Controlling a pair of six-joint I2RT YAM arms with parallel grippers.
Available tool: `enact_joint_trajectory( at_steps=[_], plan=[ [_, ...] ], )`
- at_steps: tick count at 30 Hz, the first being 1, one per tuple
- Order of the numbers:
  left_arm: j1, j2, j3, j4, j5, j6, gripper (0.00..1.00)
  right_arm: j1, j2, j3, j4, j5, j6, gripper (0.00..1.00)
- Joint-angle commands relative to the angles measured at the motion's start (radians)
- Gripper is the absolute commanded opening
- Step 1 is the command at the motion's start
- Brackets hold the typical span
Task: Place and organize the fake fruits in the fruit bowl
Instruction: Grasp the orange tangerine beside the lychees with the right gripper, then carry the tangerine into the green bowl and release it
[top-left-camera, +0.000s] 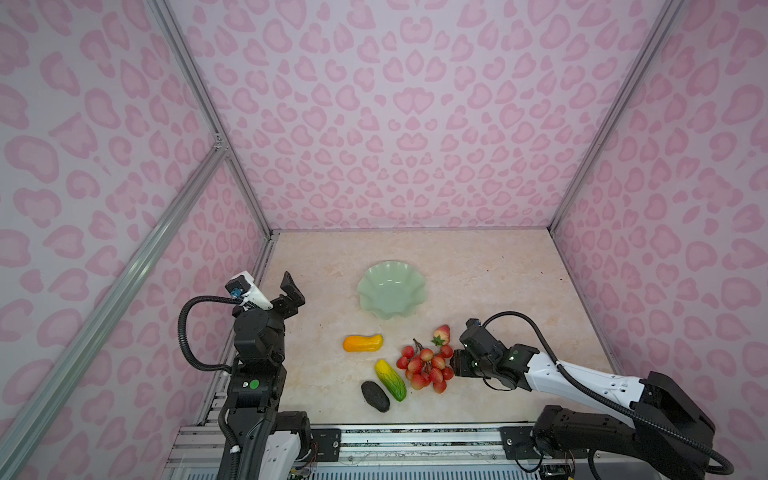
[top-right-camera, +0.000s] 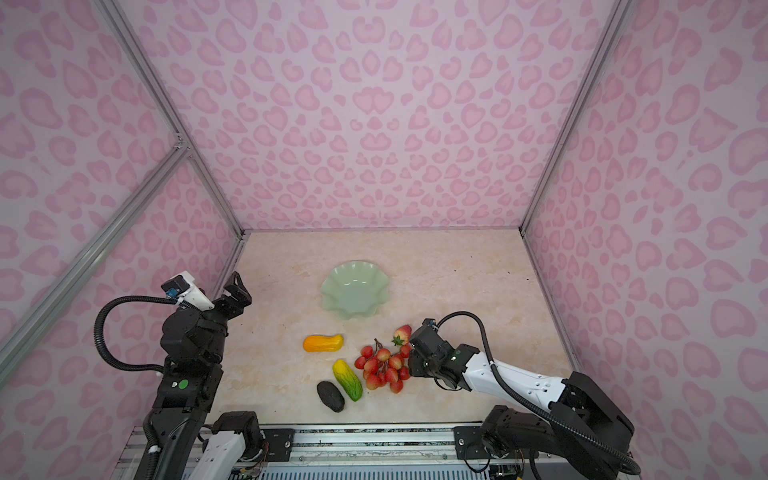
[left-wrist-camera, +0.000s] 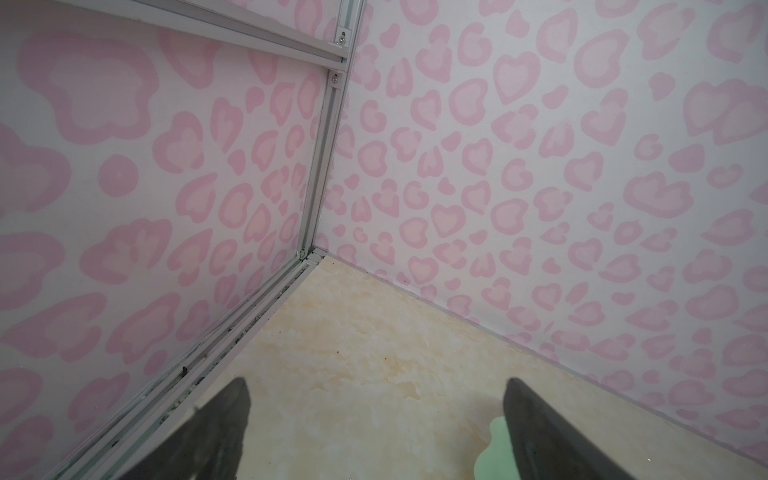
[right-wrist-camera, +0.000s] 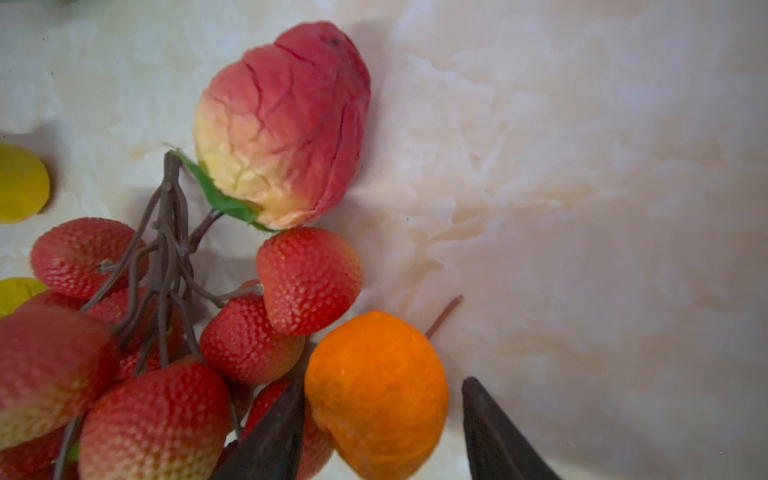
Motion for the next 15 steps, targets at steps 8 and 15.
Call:
enact_joint_trajectory(
  at_steps=[8,15],
  plan=[
    [0.007,0.004,0.003,-0.008,-0.009,0.014,0.96,0.001,-0.091,0.058,-0.114,0.179,-0.061,0.34],
    [0.039,0.015,0.001,-0.006,0.028,-0.017,0.96,-0.014,-0.105,0.250,-0.019,0.313,-0.243,0.35]
  ],
)
